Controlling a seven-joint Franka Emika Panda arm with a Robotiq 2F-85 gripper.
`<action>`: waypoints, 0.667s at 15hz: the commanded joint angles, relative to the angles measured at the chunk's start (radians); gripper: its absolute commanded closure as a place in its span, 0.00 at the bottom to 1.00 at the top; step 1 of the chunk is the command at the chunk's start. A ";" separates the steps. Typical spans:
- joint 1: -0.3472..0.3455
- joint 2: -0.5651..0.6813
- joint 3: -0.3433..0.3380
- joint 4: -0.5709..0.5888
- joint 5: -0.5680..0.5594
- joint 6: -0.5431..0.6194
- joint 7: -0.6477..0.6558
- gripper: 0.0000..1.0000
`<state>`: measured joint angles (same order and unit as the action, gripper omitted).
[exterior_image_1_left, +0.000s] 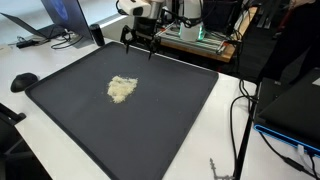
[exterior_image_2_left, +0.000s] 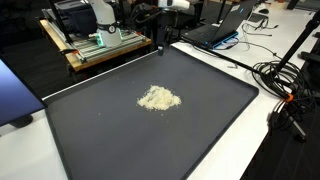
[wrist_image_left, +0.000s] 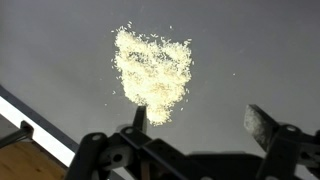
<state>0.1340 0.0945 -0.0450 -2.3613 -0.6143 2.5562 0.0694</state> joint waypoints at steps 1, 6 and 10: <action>0.008 0.079 0.054 0.056 -0.099 -0.081 -0.015 0.00; 0.034 0.193 0.100 0.121 -0.215 -0.124 -0.087 0.00; 0.073 0.273 0.129 0.184 -0.289 -0.205 -0.157 0.00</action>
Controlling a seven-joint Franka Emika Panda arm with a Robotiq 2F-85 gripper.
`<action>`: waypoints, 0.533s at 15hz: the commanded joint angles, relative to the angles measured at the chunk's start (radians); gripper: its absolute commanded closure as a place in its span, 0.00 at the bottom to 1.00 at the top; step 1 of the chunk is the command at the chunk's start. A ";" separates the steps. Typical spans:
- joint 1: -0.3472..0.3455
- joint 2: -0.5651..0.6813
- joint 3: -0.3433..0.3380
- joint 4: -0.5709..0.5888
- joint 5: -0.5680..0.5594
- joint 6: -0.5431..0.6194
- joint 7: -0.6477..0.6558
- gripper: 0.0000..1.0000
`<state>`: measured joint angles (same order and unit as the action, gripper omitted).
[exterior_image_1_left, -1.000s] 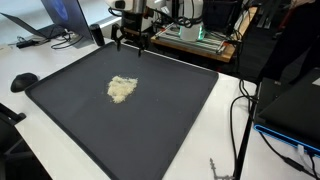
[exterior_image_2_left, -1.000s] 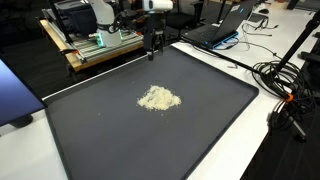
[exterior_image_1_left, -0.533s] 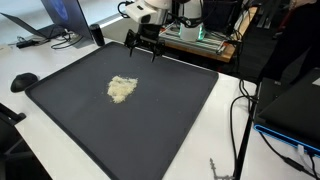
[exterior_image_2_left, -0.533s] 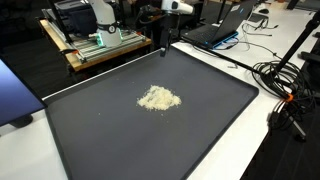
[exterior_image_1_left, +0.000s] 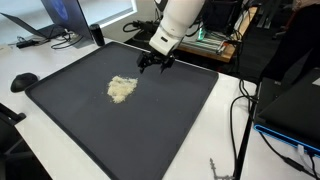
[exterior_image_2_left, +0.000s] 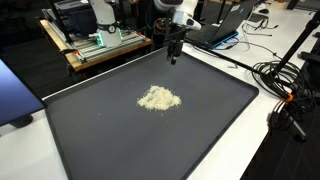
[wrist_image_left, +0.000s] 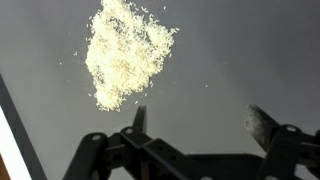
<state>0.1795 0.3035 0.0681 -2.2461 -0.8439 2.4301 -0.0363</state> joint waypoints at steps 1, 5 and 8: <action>0.038 0.082 0.023 0.086 -0.075 -0.109 -0.070 0.00; 0.085 0.152 0.046 0.161 -0.151 -0.268 -0.122 0.00; 0.115 0.208 0.065 0.216 -0.208 -0.383 -0.168 0.00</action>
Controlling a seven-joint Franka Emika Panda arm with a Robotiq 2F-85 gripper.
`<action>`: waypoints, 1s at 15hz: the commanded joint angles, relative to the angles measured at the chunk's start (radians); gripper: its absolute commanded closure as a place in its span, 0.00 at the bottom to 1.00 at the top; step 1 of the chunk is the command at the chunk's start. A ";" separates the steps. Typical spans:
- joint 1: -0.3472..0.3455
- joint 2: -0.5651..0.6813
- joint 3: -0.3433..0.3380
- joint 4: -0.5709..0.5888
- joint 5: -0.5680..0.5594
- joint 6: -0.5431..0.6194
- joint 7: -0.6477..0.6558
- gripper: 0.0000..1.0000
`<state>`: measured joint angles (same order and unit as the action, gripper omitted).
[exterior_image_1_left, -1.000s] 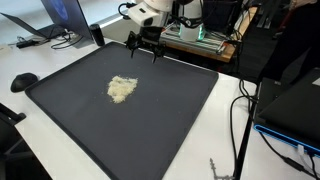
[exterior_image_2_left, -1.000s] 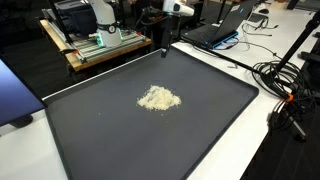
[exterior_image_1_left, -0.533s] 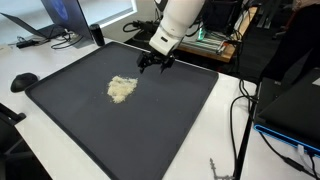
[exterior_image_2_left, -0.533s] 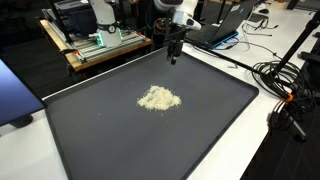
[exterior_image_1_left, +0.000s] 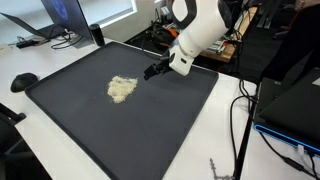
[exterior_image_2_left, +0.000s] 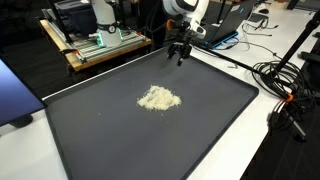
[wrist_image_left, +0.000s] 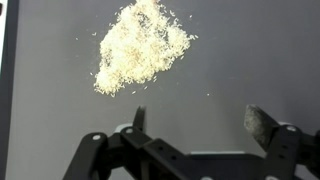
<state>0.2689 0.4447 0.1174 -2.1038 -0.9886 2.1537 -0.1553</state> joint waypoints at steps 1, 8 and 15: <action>0.036 0.087 0.022 0.092 -0.084 -0.144 -0.065 0.00; 0.069 0.216 0.051 0.195 -0.191 -0.319 -0.138 0.00; -0.001 0.238 0.086 0.261 -0.114 -0.327 -0.284 0.00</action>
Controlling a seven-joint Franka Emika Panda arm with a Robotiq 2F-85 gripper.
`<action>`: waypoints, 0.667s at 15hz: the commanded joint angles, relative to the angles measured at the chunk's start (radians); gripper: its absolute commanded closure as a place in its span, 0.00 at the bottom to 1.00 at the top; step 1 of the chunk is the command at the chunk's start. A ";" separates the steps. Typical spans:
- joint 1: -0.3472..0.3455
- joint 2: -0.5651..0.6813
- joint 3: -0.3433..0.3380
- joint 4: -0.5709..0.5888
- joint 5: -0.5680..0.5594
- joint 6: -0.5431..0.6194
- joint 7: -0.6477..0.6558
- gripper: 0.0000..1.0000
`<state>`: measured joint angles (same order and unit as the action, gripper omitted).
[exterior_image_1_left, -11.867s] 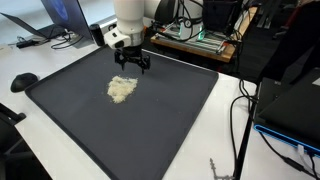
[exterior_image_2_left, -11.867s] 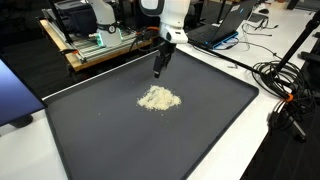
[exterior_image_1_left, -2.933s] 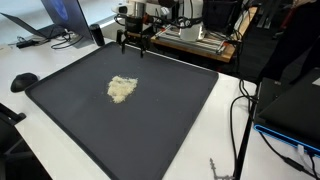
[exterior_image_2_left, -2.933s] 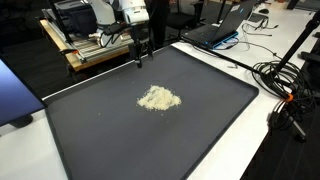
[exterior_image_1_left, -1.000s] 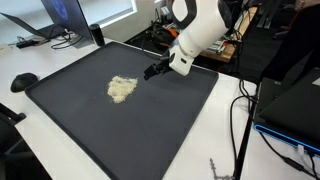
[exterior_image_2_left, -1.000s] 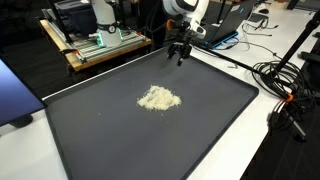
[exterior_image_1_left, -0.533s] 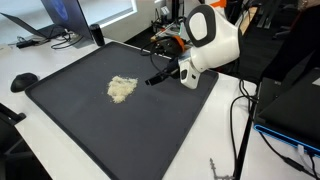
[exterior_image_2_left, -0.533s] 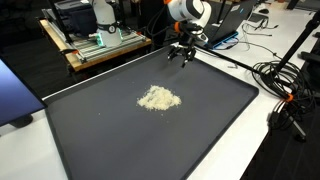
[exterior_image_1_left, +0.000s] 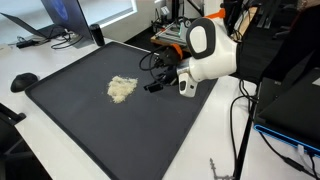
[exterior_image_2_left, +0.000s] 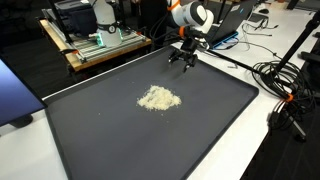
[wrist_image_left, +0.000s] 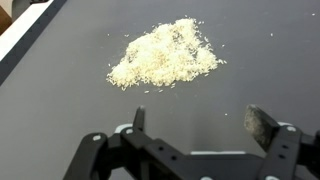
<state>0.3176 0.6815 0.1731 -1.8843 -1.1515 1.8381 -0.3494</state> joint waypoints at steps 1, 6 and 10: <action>-0.075 -0.011 0.043 0.049 0.102 -0.013 -0.131 0.00; -0.175 -0.075 0.062 0.083 0.351 -0.009 -0.233 0.00; -0.257 -0.157 0.051 0.057 0.546 0.038 -0.286 0.00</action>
<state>0.1201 0.5897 0.2180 -1.7970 -0.7329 1.8404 -0.5773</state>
